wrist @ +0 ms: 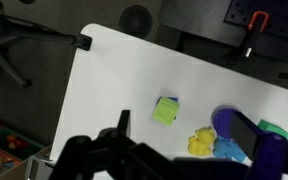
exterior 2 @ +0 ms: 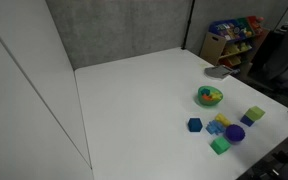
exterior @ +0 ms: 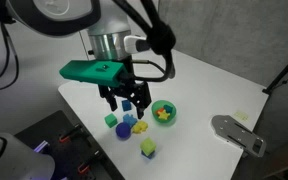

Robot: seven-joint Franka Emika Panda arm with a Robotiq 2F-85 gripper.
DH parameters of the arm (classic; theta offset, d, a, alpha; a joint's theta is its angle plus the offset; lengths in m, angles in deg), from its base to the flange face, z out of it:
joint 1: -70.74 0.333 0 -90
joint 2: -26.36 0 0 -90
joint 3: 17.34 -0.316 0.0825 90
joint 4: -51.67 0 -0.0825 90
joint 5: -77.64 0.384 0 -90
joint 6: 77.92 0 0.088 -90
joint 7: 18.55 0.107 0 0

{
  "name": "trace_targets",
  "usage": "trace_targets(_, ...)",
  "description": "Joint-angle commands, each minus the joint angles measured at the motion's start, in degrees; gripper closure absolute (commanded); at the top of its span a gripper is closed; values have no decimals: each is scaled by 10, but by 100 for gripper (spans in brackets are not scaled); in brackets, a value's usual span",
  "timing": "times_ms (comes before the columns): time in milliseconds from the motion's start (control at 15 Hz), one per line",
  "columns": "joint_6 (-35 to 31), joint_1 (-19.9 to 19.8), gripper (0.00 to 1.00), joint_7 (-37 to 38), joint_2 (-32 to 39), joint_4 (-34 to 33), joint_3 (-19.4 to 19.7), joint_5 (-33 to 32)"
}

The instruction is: Put the green block on top of the blue block

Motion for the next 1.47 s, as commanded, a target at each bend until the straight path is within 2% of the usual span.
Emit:
trace_targets(0, 2, 3, 0, 1, 0, -1, 2, -1)
trace_targets(200, 2, 3, 0, 1, -1, -1, 2, -1)
trace_targets(400, -15, 13, 0, 29, 39, -20, -1, 20)
trace_targets(733, -73, 19, 0, 78, 115, -38, -4, 55)
trace_targets(1133, -149, 0, 0, 132, 221, -41, 0, 67)
trace_targets(1400, -218, -15, 0, 124, 288, -36, 18, 106)
